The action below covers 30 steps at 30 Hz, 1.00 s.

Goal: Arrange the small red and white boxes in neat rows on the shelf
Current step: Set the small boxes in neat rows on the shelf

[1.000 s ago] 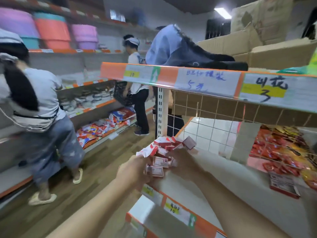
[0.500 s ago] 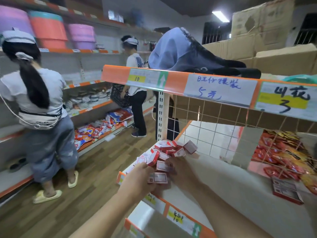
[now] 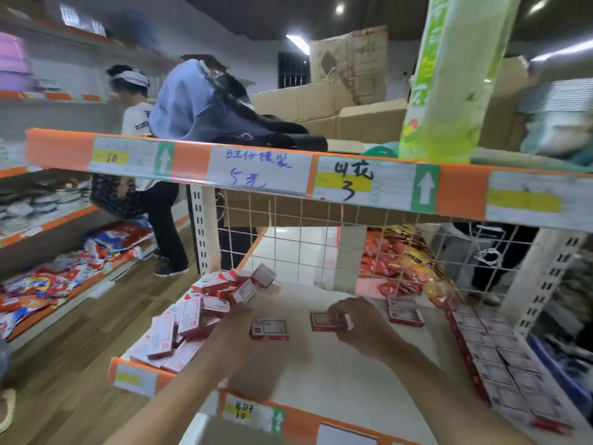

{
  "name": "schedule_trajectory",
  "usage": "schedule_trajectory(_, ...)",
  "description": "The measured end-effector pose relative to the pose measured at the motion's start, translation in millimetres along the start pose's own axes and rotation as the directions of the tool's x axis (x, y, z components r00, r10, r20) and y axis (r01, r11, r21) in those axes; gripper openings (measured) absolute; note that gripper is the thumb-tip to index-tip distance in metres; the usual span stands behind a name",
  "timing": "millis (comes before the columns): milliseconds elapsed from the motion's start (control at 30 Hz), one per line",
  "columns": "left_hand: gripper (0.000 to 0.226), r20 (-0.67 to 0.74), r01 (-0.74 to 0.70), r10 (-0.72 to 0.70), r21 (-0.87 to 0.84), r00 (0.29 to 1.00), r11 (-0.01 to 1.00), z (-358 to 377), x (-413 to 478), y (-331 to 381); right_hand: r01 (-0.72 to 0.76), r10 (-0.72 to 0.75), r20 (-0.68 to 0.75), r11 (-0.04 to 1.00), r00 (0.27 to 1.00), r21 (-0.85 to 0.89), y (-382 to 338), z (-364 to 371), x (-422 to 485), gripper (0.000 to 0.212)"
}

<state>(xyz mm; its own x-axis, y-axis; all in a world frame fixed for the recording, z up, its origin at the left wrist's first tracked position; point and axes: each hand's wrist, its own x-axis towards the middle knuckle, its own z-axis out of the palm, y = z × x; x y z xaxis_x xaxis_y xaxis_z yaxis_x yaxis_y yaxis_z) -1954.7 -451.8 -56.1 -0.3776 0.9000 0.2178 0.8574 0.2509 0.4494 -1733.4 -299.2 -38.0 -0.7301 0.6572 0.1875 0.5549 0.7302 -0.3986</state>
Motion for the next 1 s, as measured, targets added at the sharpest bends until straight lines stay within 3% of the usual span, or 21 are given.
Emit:
schedule_trajectory(167, 0.023, 0.058, -0.115, 0.116, -0.015, 0.992, 0.993, 33.9, 28.3, 43.0, -0.141, 0.141, -0.042, 0.990, 0.989, -0.014, 37.8, -30.3, -40.6, 0.039)
schedule_trajectory(433, 0.038, 0.094, -0.250, 0.275, -0.222, 0.957, 0.943, 77.8, 51.7, 114.2, -0.297, 0.292, -0.102, 0.954, 0.951, -0.034, 74.0, -61.7, -94.9, 0.031)
schedule_trajectory(700, 0.016, 0.159, -0.295, 0.346, -0.276, 0.925, 0.915, 116.3, 61.3, 181.9, -0.365, 0.348, -0.174, 0.928, 0.921, -0.076, 104.2, -86.8, -135.3, 0.034)
schedule_trajectory(867, 0.039, 0.163, -0.293, 0.361, -0.333, 0.918, 0.896, 142.7, 73.6, 200.3, -0.390, 0.373, -0.195, 0.919, 0.907, -0.053, 114.2, -94.6, -139.9, 0.033)
schedule_trajectory(1000, 0.049, 0.166, -0.250, 0.300, -0.269, 0.939, 0.930, 151.0, 82.6, 205.8, -0.338, 0.323, -0.190, 0.940, 0.927, -0.048, 114.3, -96.3, -138.3, 0.036)
